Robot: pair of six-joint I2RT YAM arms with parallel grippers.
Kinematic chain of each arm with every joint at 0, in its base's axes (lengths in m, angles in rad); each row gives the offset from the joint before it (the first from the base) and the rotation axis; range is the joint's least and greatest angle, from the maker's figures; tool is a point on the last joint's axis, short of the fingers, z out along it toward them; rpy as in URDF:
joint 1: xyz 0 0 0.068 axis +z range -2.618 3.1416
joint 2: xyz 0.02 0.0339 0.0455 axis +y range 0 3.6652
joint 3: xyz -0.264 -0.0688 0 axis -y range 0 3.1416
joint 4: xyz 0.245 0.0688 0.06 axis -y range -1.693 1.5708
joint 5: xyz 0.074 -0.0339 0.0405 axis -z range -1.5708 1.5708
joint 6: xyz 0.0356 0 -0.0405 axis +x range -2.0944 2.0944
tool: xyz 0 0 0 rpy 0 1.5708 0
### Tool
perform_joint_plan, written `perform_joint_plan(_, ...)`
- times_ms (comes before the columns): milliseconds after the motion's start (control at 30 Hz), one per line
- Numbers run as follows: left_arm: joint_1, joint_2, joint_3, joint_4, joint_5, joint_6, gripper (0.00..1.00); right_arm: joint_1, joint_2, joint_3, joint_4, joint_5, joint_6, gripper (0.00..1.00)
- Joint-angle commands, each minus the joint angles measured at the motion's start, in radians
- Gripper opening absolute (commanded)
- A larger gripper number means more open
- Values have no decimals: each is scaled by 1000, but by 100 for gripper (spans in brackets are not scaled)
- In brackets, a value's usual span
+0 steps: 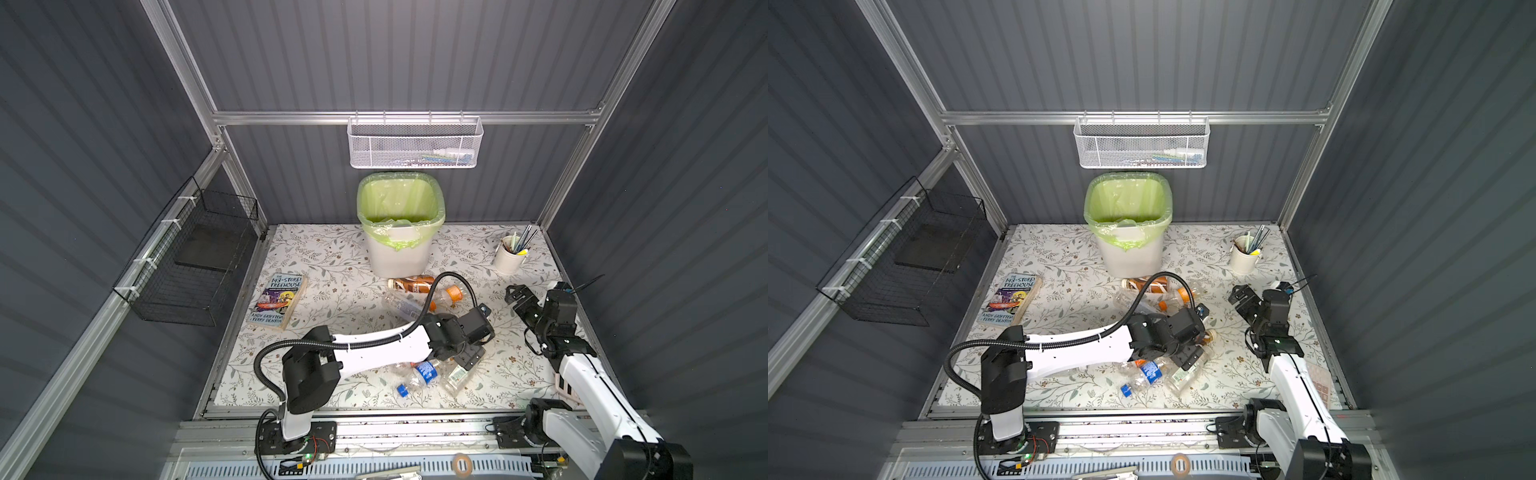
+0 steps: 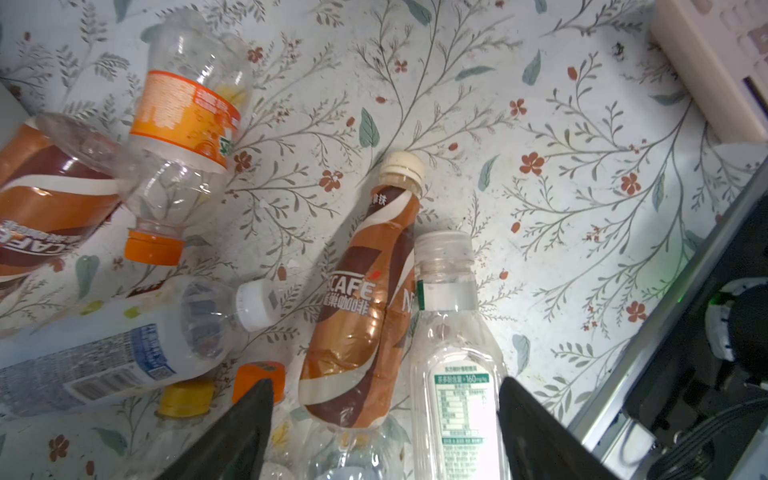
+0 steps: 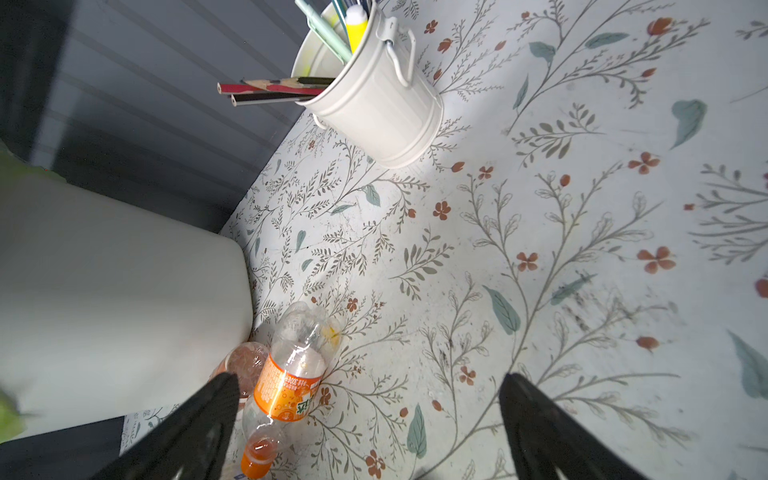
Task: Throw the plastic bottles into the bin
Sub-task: 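Reach the left gripper to the clear green-label bottle while the right arm withdraws, then close the left gripper on the clear green-label bottle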
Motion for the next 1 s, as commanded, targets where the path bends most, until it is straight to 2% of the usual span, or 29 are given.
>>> perform_joint_plan(0,-15,25,50,-124,51,-7,85,-17,6,-9,39,-40,-21,99)
perform_joint_plan(233,-36,95,103,-204,92,-10,74,-44,16,-20,47,-56,-21,99)
perform_joint_plan(967,-61,189,152,-245,166,0,68,-76,14,-47,42,-81,-7,99)
